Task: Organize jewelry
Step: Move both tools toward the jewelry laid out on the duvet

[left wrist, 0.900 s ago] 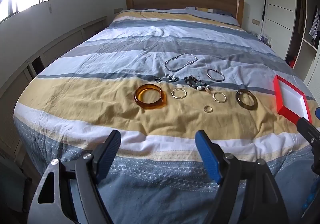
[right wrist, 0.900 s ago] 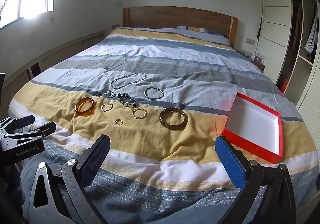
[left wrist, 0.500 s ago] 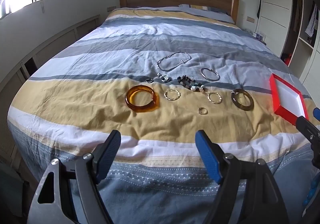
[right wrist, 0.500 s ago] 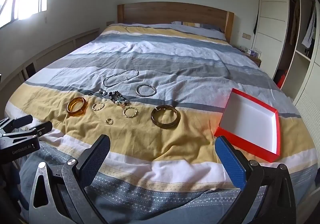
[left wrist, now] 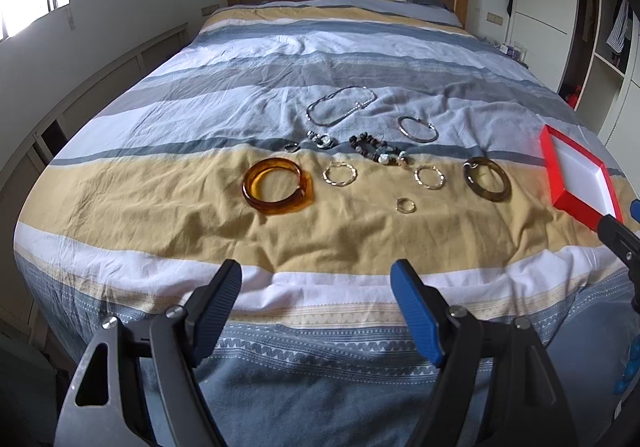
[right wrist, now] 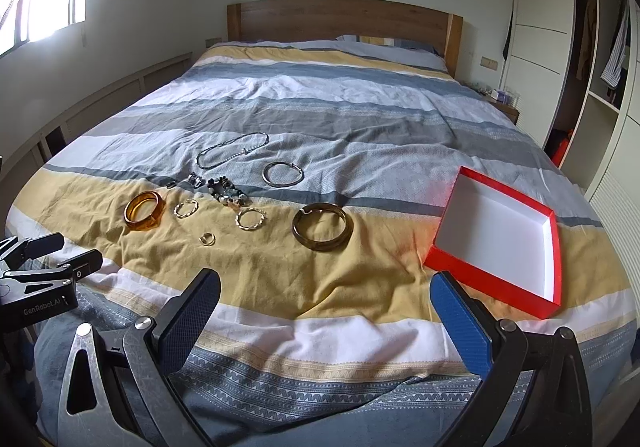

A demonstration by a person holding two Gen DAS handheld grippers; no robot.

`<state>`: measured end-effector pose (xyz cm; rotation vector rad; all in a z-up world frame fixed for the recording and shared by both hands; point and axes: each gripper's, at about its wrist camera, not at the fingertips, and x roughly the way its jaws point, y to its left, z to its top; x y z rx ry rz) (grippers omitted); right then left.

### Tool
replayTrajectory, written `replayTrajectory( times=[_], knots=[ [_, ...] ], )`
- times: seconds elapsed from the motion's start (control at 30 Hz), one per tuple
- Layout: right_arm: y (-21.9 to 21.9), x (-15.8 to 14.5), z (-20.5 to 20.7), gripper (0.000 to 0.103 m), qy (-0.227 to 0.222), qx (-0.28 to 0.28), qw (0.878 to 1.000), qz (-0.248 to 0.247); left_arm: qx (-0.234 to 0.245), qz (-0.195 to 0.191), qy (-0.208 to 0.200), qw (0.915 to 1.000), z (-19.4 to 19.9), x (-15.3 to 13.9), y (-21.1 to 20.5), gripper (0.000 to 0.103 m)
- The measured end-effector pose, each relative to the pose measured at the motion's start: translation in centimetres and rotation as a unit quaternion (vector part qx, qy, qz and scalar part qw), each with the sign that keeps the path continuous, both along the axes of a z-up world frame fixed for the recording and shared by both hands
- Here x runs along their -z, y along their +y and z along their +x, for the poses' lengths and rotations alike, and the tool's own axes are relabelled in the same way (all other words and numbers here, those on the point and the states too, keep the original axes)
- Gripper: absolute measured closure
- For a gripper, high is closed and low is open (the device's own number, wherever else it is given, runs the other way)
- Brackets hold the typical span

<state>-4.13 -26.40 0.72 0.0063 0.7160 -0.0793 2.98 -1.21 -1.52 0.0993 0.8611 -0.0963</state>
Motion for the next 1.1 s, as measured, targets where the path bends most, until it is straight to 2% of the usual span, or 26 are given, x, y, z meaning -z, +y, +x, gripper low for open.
replayTrajectory(
  times=[0.63,1.1],
  knots=[
    [-2.1,1.2,-0.1,0.001,0.025,0.032,0.999,0.005,-0.007,-0.002,0.015,0.9999,0.4,1.4,1.9,0.028],
    [-1.8,2.0,0.3,0.002,0.041,0.003,0.998,0.039,-0.022,-0.009,0.034,0.9991,1.0,2.5,3.8,0.028]
  ],
)
